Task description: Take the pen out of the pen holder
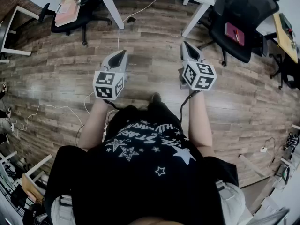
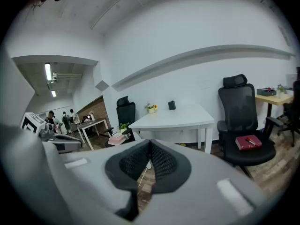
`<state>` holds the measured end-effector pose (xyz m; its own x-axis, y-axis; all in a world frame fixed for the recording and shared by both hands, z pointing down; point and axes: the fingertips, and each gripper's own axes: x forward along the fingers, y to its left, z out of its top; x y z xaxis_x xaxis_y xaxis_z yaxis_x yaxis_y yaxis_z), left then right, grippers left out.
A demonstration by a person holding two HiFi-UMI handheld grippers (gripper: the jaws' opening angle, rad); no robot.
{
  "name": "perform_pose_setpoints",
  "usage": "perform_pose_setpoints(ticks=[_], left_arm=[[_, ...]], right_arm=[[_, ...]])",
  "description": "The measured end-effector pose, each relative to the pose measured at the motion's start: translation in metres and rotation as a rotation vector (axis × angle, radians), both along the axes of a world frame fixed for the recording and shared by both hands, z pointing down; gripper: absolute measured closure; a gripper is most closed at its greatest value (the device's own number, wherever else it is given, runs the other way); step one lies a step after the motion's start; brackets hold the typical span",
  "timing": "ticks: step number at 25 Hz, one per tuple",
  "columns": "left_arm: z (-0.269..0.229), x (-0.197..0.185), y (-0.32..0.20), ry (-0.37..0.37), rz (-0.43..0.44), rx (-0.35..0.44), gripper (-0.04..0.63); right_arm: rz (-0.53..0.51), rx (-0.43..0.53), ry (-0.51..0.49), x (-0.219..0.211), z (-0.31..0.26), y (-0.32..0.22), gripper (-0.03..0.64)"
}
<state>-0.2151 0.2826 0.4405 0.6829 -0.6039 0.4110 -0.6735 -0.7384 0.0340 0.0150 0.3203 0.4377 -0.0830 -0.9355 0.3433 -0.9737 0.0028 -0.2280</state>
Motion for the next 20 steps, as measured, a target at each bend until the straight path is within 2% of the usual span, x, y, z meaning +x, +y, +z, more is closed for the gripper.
perform_pose_setpoints(ticks=[7,12,20], left_arm=[[-0.005,0.003,0.009,0.005,0.023,0.010,0.584],[-0.002,0.010,0.010,-0.025,0.037,0.017,0.584],[-0.008,0.035,0.002,-0.028,-0.036,0.075,0.584]], right_arm=[[0.020,-0.005,0.003,-0.002,-0.002,0.012,0.612],[0.029,-0.011,-0.005,0.007,0.002,0.019,0.612],[-0.039,0.035,-0.023,0.031,0.009,0.000,0.612]])
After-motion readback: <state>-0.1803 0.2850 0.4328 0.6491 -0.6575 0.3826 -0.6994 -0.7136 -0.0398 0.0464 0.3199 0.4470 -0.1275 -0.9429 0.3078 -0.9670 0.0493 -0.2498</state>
